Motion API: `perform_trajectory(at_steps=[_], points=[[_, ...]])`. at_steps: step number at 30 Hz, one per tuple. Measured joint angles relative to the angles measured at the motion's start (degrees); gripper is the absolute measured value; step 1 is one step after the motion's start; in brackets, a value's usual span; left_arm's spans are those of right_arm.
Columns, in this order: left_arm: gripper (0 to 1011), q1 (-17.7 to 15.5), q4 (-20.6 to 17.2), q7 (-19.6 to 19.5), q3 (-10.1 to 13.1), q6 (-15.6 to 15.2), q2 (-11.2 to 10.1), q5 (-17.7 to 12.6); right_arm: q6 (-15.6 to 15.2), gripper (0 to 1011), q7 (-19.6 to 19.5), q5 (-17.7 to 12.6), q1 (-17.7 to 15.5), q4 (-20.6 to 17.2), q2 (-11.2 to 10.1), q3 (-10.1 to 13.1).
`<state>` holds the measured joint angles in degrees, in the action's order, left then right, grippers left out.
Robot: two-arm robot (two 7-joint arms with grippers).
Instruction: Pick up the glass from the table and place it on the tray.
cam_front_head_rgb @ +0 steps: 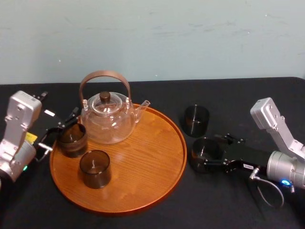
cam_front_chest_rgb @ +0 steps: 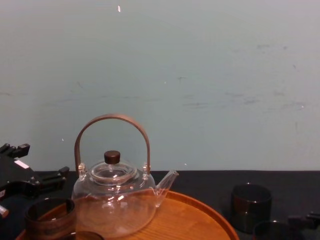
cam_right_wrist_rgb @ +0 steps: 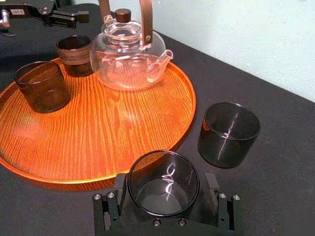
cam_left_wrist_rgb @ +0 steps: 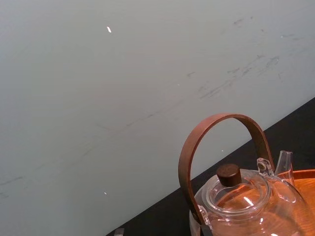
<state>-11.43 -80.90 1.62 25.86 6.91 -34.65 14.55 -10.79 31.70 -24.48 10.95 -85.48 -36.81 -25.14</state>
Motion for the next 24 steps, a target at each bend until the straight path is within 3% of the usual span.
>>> perform_trajectory(at_steps=[20, 24], points=[[1001, 0.0, 0.0, 0.0, 0.0, 0.0, 0.0, 0.0, 0.09, 1003, -0.08, 1.04, 0.61, 0.25, 0.23, -0.7], [1001, 0.0, 0.0, 0.0, 0.0, 0.0, 0.0, 0.0, 0.09, 931, -0.07, 0.96, 0.59, 0.23, 0.23, -0.65]])
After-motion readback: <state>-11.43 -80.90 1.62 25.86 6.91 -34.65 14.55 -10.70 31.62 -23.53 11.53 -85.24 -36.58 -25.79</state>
